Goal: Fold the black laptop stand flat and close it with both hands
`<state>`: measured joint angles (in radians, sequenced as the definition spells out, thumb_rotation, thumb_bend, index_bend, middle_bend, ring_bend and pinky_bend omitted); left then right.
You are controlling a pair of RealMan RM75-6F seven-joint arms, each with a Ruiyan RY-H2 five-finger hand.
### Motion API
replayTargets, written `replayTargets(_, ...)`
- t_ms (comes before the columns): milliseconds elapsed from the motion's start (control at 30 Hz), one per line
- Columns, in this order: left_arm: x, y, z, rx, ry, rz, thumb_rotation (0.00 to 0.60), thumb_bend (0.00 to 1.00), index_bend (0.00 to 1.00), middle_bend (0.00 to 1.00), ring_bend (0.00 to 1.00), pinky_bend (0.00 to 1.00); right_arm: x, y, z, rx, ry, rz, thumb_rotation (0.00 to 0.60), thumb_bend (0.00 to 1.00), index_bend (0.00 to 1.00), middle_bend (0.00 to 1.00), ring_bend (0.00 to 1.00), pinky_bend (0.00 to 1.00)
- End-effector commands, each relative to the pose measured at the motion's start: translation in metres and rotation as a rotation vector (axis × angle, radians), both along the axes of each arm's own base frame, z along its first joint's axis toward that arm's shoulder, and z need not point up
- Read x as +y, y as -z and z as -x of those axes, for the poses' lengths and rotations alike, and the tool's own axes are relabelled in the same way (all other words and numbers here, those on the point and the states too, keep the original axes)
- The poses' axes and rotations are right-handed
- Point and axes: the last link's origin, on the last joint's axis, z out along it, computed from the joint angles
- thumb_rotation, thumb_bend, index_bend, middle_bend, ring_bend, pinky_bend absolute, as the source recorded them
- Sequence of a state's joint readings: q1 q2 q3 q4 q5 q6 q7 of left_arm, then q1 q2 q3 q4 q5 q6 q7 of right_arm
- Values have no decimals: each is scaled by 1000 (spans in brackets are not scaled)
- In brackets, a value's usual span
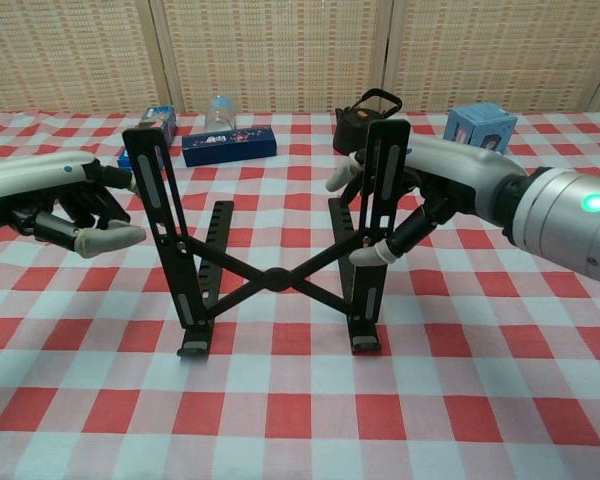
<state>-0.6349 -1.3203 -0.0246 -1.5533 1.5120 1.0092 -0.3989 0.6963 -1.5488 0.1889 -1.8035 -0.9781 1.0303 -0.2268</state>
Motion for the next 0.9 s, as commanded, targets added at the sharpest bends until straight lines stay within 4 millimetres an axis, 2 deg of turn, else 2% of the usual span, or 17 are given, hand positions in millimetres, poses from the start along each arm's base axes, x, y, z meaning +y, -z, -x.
replayTargets(33,7,-5,-1,7,0,-29,357,319,313,616,476,676,-3,-1,-5,-22,9,32,600,146,125,198,126,220)
replayTargets(67,9,-6,-1,17,3,-39,357,319,310,583,430,617,-4,-1,-6,-21,12,42,600,146,85,173,107,218)
replayTargets(133,16,-8,0,51,9,-60,358,319,284,458,285,451,-8,-2,-8,-23,27,67,600,146,26,129,69,189)
replayTargets(233,25,-9,0,73,-4,-79,360,319,251,349,182,343,-14,-4,-11,-23,46,108,600,150,0,66,15,135)
replayTargets(533,42,-15,9,136,-36,-131,381,320,210,248,126,275,-24,-14,-13,-32,77,201,600,151,0,0,0,93)
replayTargets(700,45,-26,18,155,-43,-160,487,319,192,232,126,275,-24,-28,-10,-13,39,255,600,151,0,0,0,81)
replayTargets(900,47,-34,27,258,44,-215,599,319,186,228,126,275,-18,-43,-3,70,-95,244,600,151,0,0,0,68)
